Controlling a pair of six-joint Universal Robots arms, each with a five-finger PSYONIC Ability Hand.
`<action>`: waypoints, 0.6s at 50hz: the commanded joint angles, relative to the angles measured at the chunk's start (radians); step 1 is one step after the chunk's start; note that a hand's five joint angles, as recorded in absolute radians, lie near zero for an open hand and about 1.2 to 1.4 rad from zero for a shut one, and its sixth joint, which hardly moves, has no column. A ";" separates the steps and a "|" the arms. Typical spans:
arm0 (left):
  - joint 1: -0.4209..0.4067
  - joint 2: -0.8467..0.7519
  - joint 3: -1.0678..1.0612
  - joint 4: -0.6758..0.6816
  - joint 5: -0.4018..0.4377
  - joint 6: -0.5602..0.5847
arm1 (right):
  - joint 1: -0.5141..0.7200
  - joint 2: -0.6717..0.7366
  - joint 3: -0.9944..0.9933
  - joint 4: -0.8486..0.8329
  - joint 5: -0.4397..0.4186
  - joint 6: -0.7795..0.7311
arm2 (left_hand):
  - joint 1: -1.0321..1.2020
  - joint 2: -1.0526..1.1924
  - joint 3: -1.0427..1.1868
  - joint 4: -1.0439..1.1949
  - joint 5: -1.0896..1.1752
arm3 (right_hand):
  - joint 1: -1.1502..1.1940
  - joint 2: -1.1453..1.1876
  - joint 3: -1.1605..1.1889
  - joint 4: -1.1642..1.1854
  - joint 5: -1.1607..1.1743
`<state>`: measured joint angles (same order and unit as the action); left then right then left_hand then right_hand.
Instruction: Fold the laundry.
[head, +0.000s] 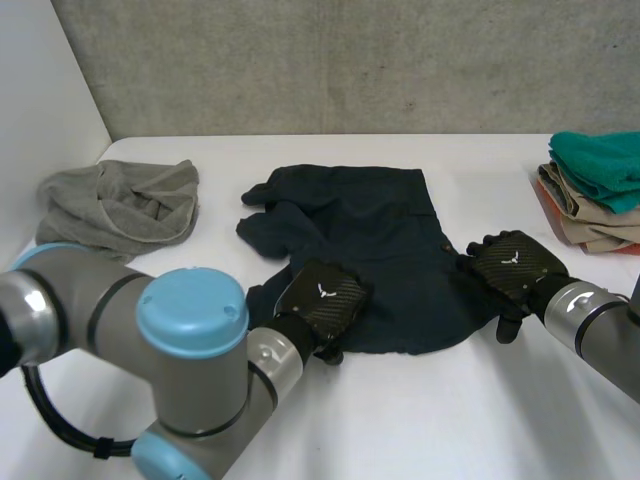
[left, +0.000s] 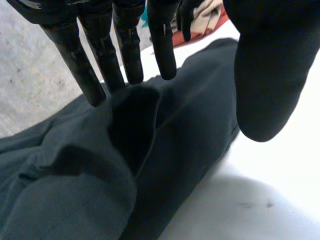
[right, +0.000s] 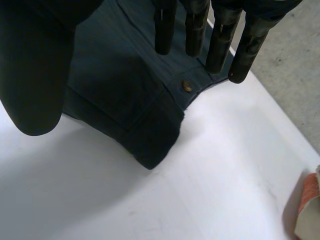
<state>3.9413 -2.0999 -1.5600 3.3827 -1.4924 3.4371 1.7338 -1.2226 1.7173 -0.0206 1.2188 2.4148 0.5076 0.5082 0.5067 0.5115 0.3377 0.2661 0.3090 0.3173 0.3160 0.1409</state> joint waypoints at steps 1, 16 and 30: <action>0.070 -0.100 0.142 0.015 -0.110 0.005 | -0.007 0.038 0.044 -0.171 -0.012 -0.008 | 0.149 0.149 0.150 0.145 0.145 | 0.136 0.093 0.085 0.086 0.086; 0.322 -0.210 0.278 0.174 -0.239 0.247 | -0.005 0.049 0.068 -0.194 -0.094 0.006 | 0.047 0.046 0.047 0.043 0.042 | 0.336 0.293 0.284 0.286 0.286; 0.265 -0.052 0.137 0.210 -0.235 0.238 | -0.002 0.136 0.067 -0.312 -0.087 -0.006 | -0.074 -0.075 -0.073 -0.078 -0.079 | 0.461 0.418 0.410 0.411 0.412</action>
<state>4.2427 -2.2790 -1.3228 3.5991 -1.7254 3.6914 1.7328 -1.1258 1.7909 -0.2864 1.1270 2.4112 0.4382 0.4210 0.4216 0.4104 0.2295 0.4366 0.5121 0.5147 0.5124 0.3212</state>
